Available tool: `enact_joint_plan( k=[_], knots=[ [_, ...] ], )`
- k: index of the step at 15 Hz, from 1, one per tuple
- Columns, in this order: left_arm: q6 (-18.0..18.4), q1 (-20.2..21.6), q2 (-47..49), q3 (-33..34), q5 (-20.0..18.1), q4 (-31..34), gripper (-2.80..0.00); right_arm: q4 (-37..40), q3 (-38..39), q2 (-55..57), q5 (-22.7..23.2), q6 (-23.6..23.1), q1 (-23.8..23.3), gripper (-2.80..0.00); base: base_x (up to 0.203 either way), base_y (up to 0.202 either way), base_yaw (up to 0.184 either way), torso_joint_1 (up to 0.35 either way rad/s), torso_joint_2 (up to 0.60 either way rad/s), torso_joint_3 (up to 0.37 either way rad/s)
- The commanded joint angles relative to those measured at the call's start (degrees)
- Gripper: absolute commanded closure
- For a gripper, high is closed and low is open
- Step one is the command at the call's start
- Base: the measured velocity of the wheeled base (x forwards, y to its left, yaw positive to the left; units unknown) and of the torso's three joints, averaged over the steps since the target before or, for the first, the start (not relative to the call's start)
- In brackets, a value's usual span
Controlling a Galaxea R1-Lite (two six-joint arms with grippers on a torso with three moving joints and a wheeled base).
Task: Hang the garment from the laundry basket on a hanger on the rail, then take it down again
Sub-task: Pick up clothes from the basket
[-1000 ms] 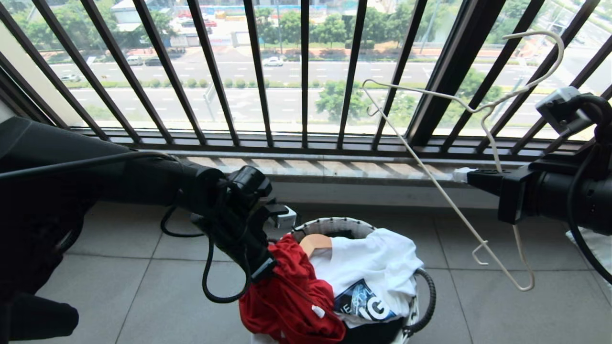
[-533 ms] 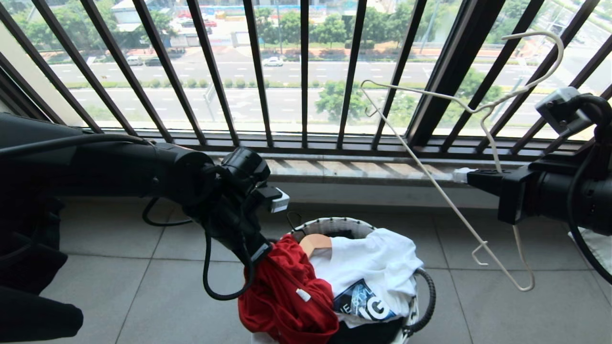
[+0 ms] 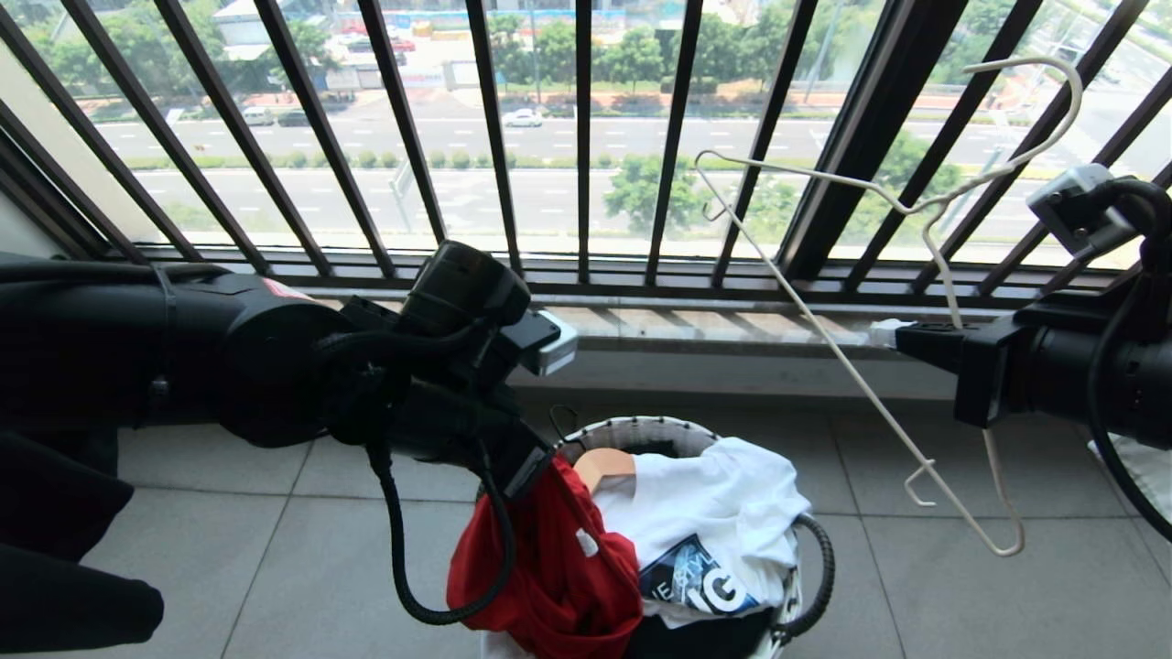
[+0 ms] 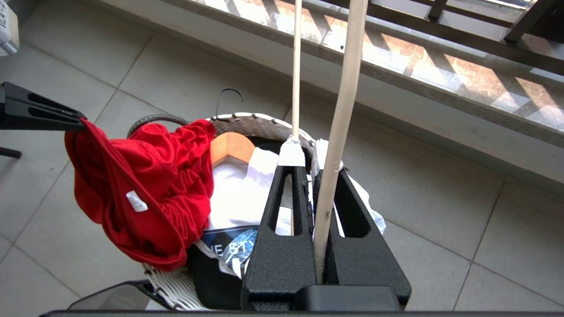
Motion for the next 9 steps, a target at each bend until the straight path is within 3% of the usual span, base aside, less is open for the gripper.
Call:
enact_joint_plan(
  k=[1,4,9],
  knots=[
    [-0.1,-3.4,-3.7,2.5,5.5,-1.6,0.0,-0.1,0.0,-0.1,0.0,0.0,0.0,0.0,0.0,0.0,0.0,0.0,0.0,0.0],
    [-0.3,-4.5,-0.5,4.6,14.6,-7.9,0.0,0.0,0.0,-0.1,0.0,0.0,0.0,0.0,0.0,0.0,0.0,0.0,0.0,0.0],
    [1.9,-4.7,4.9,5.9,15.7,-8.6,0.0,0.0,0.0,-0.1,0.0,0.0,-0.2,0.0,0.0,0.0,0.0,0.0,0.0,0.0]
  ],
)
